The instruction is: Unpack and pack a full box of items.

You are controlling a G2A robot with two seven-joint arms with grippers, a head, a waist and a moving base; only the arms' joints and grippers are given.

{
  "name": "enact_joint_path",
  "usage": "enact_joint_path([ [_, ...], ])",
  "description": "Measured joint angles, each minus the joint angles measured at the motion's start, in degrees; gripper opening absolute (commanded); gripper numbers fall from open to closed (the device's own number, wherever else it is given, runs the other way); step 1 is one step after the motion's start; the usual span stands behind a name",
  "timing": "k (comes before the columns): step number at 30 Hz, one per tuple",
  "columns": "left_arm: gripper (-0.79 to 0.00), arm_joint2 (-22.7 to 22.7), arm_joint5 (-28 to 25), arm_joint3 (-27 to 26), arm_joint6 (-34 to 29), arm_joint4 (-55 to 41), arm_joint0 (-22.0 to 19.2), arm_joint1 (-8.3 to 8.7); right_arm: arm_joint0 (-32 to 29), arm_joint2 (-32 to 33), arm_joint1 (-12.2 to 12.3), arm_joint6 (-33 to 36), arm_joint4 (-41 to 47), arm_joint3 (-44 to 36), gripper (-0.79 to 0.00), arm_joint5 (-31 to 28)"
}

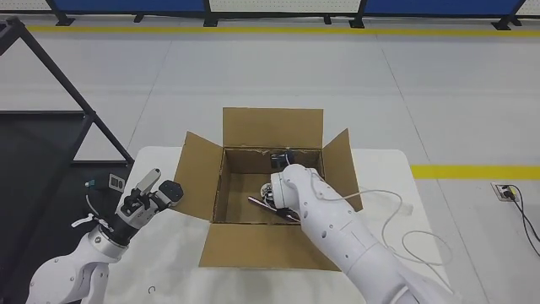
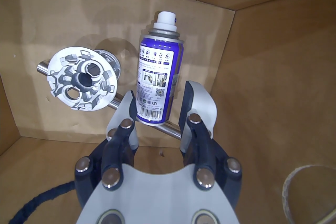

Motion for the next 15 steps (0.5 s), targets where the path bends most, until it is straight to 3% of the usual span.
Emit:
enact_joint_path([
  [3, 0.0, 0.0, 0.0, 0.0, 0.0, 0.0, 0.0, 0.0, 0.3, 0.0, -0.6, -0.4, 0.3, 1.5, -0.348, -0.3],
  [15, 0.0, 0.0, 0.0, 0.0, 0.0, 0.0, 0.0, 0.0, 1.5, 0.3, -3.0, -2.3, 1.3, 7.0, -0.299, -2.1],
])
